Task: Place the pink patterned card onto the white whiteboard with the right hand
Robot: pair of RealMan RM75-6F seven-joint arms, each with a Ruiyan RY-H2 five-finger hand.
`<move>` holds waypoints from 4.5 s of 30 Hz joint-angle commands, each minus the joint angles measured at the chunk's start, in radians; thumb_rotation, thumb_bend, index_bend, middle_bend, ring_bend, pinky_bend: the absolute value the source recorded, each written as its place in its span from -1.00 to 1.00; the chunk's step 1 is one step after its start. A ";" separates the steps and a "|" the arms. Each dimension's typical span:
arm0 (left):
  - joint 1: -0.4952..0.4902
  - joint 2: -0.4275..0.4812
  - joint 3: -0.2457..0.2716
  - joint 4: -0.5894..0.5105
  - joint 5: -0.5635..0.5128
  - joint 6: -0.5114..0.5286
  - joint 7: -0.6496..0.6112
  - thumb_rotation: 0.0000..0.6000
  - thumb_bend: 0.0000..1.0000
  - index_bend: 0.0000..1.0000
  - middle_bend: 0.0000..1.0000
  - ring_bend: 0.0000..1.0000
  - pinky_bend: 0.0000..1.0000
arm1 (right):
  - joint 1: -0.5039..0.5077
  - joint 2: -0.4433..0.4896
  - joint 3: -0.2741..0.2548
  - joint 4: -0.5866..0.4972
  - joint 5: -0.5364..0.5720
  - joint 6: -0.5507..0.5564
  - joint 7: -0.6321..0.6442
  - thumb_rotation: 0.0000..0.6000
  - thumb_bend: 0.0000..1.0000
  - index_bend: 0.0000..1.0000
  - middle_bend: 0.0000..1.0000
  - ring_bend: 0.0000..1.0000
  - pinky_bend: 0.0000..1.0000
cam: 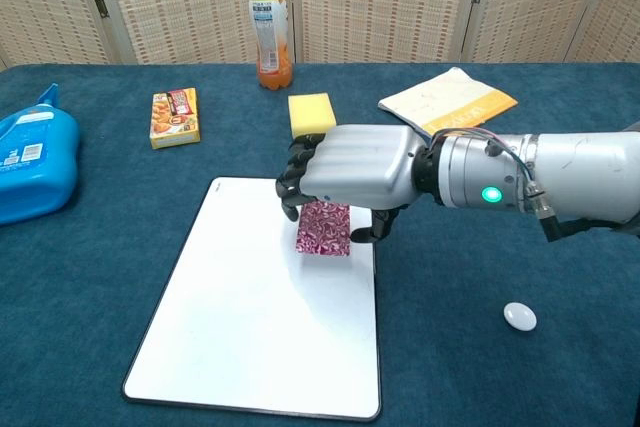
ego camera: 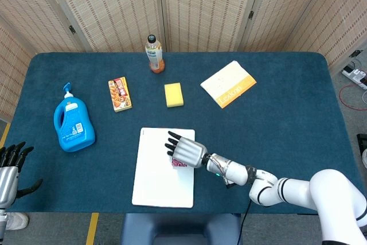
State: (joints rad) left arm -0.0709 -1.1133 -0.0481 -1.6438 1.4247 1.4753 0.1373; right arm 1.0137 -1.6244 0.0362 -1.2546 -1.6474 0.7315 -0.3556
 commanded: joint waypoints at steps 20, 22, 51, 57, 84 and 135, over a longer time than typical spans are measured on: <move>-0.019 0.011 -0.007 -0.042 0.026 -0.001 0.039 1.00 -0.51 -0.62 -0.79 -0.82 -1.00 | -0.231 0.315 -0.200 -0.207 -0.167 0.375 0.160 1.00 -0.34 -0.46 -0.56 -0.67 -0.92; -0.022 0.012 -0.007 -0.050 0.029 -0.001 0.045 1.00 -0.51 -0.62 -0.79 -0.82 -1.00 | -0.257 0.335 -0.223 -0.210 -0.187 0.404 0.163 1.00 -0.34 -0.38 -0.54 -0.67 -0.92; -0.017 0.037 0.005 -0.085 0.033 0.001 0.050 1.00 -0.51 -0.61 -0.79 -0.82 -1.00 | -0.405 0.247 -0.291 -0.026 -0.267 0.418 0.190 1.00 -0.34 -0.26 -0.52 -0.66 -0.92; -0.016 0.036 0.007 -0.077 0.033 -0.002 0.042 1.00 -0.51 -0.61 -0.79 -0.82 -1.00 | -0.397 0.225 -0.278 -0.006 -0.267 0.397 0.194 1.00 -0.34 -0.30 -0.52 -0.66 -0.92; -0.010 0.033 0.010 -0.058 0.023 -0.005 0.019 1.00 -0.51 -0.61 -0.79 -0.82 -1.00 | -0.388 0.187 -0.264 0.029 -0.260 0.355 0.201 1.00 -0.34 -0.24 -0.51 -0.65 -0.91; -0.010 0.039 0.005 -0.055 0.014 -0.009 0.017 1.00 -0.51 -0.61 -0.79 -0.81 -1.00 | -0.125 0.036 0.057 -0.117 0.061 -0.010 -0.031 1.00 -0.34 -0.01 -0.45 -0.61 -0.91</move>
State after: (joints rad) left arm -0.0808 -1.0741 -0.0426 -1.6986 1.4384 1.4665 0.1543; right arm 0.8746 -1.5724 0.0798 -1.3852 -1.6003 0.7376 -0.3724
